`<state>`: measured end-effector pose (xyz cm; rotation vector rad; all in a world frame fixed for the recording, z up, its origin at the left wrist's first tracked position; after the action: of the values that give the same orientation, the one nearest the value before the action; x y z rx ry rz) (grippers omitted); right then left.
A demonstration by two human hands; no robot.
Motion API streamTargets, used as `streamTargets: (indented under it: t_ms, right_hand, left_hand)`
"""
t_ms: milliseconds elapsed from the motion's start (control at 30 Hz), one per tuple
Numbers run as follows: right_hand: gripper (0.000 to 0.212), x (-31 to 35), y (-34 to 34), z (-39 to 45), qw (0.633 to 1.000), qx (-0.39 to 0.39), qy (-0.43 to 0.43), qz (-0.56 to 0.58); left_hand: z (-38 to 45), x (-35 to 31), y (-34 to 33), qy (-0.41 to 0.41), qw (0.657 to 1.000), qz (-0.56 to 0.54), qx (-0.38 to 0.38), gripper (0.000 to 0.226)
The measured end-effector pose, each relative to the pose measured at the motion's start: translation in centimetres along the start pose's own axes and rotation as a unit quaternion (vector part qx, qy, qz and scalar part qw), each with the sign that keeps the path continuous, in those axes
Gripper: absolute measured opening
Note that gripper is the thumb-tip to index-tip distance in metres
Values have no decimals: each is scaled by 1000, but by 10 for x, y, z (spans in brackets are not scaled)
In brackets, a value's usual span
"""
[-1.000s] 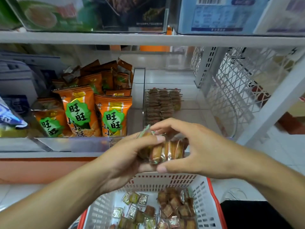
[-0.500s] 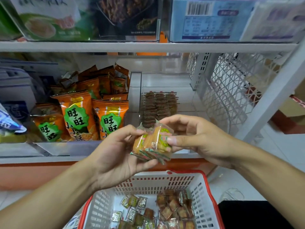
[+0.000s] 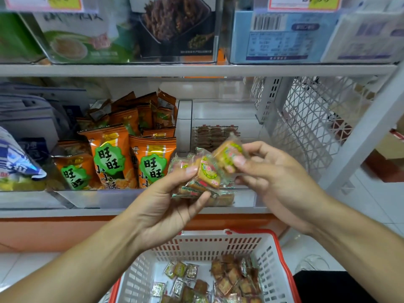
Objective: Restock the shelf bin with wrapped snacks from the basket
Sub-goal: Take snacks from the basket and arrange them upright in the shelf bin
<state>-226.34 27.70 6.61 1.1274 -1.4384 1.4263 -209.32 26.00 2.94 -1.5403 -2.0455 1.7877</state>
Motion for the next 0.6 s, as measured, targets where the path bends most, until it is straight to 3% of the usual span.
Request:
streamTargets:
  t_ms: [67,167,267,467,600]
  right_hand:
    - [45,8,8,3,998,-18,-6,63]
    - [51,14,8,1,997,49,-20,57]
    - [45,9,4,-4,993,117,-17,-27]
    - [56,2,10,-3,956,163,-27,-243]
    - [55,-2,6,-6,923,196,3,-331]
  left_hand:
    - [0,-3,1,-12,1000,-17,-7,69]
    - [-1,-5,1,-12,1000,-8,-13,61]
    - [-2,-2,1,10,999,26,-19,48]
    - [-4,6,3,66,990,126,-18,39]
    - [-2,9,7,56,989,138,-18,28]
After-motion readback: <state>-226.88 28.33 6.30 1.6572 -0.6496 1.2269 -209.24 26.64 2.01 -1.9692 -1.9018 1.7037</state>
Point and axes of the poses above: each hand's wrist, its own z-axis towards the middle knuckle, its own y-axis out of the back of the hand, x = y × z, the point moved 5 cm from there along z, towards the middle knuckle, and after that the axes turned 2 degrees about -z, right-handed, at the moved point
